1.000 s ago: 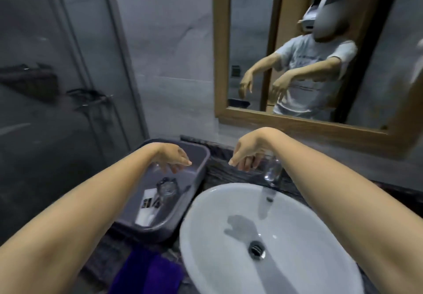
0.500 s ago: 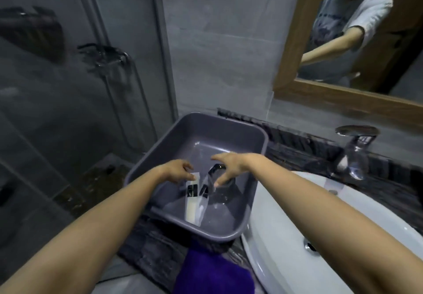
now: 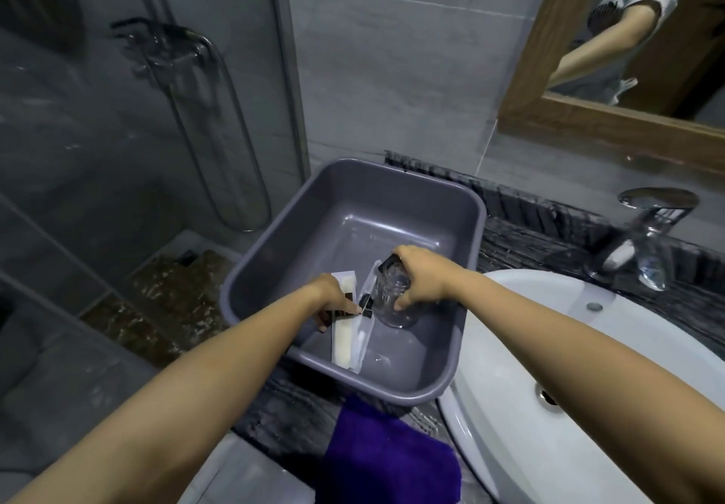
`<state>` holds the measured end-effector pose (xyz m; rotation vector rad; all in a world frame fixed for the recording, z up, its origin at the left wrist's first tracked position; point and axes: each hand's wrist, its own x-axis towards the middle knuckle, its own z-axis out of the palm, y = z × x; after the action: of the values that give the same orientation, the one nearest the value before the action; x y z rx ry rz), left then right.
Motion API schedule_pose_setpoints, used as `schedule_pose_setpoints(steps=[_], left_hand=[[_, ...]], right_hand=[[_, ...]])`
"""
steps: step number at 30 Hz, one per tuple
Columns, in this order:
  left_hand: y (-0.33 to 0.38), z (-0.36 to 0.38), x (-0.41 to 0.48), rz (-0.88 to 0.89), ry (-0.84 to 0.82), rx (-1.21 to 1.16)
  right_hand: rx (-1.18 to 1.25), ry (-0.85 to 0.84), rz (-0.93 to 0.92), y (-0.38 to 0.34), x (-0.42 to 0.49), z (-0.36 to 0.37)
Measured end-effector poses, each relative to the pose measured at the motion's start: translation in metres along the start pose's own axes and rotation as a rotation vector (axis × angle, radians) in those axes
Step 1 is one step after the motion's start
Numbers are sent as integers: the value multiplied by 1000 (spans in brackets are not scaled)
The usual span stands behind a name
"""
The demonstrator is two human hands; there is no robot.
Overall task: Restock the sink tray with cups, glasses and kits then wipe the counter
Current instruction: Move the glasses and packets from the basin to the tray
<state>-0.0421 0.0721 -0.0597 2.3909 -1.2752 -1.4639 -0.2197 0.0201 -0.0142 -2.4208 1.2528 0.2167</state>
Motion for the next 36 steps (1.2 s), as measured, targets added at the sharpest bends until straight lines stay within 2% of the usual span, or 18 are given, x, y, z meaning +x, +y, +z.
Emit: schedule_pose_setpoints(steps=[4, 8, 14, 18, 25, 29, 36], left_hand=[[16, 15, -5, -100, 100, 57], [16, 22, 4, -39, 186, 21], [10, 21, 12, 51, 65, -157], [4, 18, 18, 49, 5, -274], [8, 12, 17, 63, -73, -349], [14, 5, 14, 130, -98, -551], [54, -38, -35, 355, -64, -813]], right_hand=[[-12, 22, 5, 4, -4, -7], [12, 51, 17, 8, -10, -18], [28, 77, 20, 13, -20, -34], [77, 107, 25, 17, -28, -47], [175, 149, 23, 22, -45, -79], [216, 181, 25, 23, -63, -100], [221, 257, 77, 27, -108, -133]])
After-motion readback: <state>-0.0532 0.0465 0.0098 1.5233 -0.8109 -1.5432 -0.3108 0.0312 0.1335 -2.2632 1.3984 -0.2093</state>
